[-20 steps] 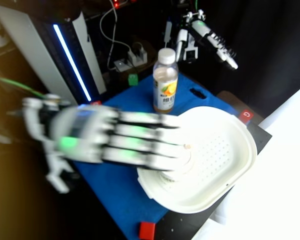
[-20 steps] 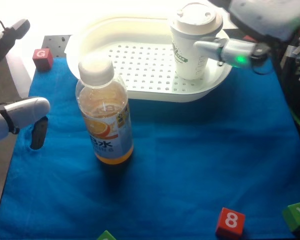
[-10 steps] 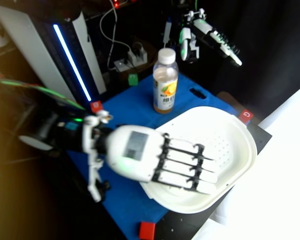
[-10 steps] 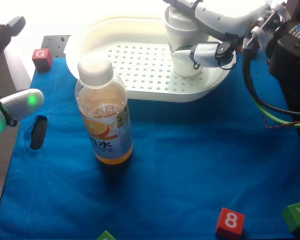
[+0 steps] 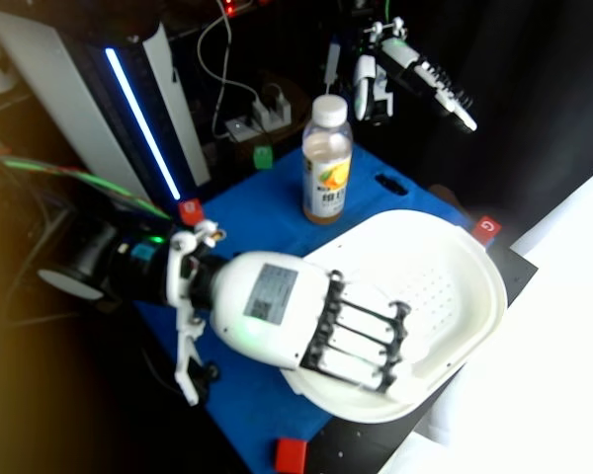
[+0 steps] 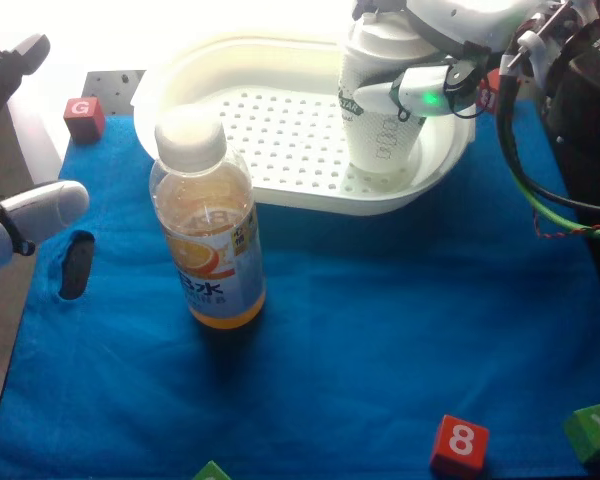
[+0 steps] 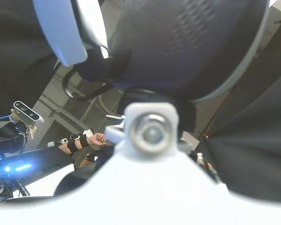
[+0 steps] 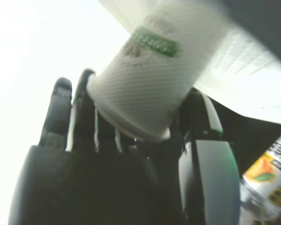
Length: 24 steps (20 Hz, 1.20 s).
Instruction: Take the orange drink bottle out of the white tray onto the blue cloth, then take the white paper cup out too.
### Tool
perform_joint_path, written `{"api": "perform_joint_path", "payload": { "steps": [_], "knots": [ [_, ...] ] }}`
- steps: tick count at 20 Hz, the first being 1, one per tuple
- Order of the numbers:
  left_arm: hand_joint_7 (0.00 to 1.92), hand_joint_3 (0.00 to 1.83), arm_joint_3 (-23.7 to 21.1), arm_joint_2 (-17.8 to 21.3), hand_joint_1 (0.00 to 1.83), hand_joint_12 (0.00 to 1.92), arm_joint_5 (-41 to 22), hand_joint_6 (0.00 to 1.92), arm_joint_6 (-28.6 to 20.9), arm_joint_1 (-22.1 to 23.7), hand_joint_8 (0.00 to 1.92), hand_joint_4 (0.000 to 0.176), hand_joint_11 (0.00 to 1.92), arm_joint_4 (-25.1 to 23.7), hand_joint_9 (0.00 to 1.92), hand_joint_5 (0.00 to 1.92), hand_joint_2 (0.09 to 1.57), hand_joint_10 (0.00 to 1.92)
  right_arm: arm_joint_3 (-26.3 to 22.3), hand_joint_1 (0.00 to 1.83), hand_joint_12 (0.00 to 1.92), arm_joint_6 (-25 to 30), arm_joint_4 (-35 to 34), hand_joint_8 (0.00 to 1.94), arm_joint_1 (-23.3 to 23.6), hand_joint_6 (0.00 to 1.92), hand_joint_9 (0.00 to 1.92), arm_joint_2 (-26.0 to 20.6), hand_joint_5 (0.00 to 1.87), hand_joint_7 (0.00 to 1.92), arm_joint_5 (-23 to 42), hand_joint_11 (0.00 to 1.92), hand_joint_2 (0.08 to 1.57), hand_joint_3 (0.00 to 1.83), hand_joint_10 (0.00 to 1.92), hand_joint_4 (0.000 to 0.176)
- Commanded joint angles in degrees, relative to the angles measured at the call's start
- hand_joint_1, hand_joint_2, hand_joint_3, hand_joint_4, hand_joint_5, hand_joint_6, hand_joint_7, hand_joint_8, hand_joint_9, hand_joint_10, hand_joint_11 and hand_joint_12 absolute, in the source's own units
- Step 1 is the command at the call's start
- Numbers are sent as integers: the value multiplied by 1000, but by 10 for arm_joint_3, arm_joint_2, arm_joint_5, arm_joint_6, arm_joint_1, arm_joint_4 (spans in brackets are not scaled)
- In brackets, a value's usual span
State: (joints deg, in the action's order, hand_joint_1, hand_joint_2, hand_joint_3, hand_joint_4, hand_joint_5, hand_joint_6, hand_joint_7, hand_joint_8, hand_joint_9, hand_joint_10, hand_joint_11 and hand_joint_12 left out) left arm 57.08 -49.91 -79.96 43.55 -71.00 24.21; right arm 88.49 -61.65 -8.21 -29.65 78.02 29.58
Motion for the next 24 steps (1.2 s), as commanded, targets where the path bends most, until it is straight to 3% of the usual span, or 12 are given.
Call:
{"api": "perform_joint_path", "payload": {
  "steps": [1,3,4,8,11,12,13,15,20,21,22,24],
  "knots": [
    [0,0,3,-3,491,1,-76,8,-3,5,0,141,2,0,0,30,1134,0,1,939,1921,-2,4,1812,2,1640,901,0,577,708,27,1034,1350,1,1914,0],
    [0,0,3,-3,495,0,-76,5,-3,5,0,119,0,0,0,28,1140,0,3,1019,1921,11,4,1886,2,1590,991,0,616,788,27,1112,1327,0,1921,0],
    [0,0,4,-4,486,5,-76,4,-3,5,0,127,9,0,0,26,1147,0,3,1090,1921,17,4,1645,2,1582,820,0,545,695,28,938,1326,15,1921,0],
    [0,0,4,-5,486,3,-77,9,-3,5,0,121,4,1,0,41,1142,0,-30,993,1921,20,16,1835,12,1559,972,-21,634,764,70,1071,1311,4,1921,0],
    [0,7,4,-5,477,19,-78,5,-3,5,0,109,31,1,0,37,1162,0,-78,1112,1921,20,38,1707,27,1474,832,-61,581,695,117,985,1312,22,1921,0],
    [0,9,4,-5,484,28,-78,4,-3,4,0,132,30,2,0,37,1175,0,-99,1002,1921,22,47,1826,27,1565,831,-80,627,691,139,814,1310,13,1921,0],
    [0,9,3,-5,484,28,-79,4,-3,4,0,132,30,3,0,37,1175,0,-119,1002,1921,24,57,1826,27,1565,831,-99,627,691,160,814,1310,13,1921,0],
    [0,0,2,-5,490,299,-82,8,-3,2,0,154,0,5,0,62,1163,0,-151,901,1921,56,87,1936,27,1677,922,-120,569,739,199,1023,1347,30,1921,0],
    [0,0,0,-5,473,218,-91,4,-6,-6,0,176,0,14,0,65,1126,0,-234,1029,1921,111,158,1941,-20,1556,1080,-184,640,879,274,1222,1298,20,1921,0],
    [0,0,0,-5,478,218,-93,4,-6,-7,0,158,0,16,0,69,1103,0,-252,1018,1921,111,169,1941,-36,1596,973,-196,613,809,279,1094,1312,28,1921,0],
    [0,0,0,-4,488,149,-95,2,-6,-9,0,149,0,18,0,68,1106,0,-264,1096,1921,111,176,1850,-49,1610,912,-204,556,726,280,1021,1134,448,1921,0],
    [0,1,-1,-4,503,79,-98,3,-8,-13,0,132,0,22,0,78,1115,0,-284,956,1921,112,192,1937,-77,1642,996,-214,631,862,280,1075,1106,465,1921,0]
  ]
}}
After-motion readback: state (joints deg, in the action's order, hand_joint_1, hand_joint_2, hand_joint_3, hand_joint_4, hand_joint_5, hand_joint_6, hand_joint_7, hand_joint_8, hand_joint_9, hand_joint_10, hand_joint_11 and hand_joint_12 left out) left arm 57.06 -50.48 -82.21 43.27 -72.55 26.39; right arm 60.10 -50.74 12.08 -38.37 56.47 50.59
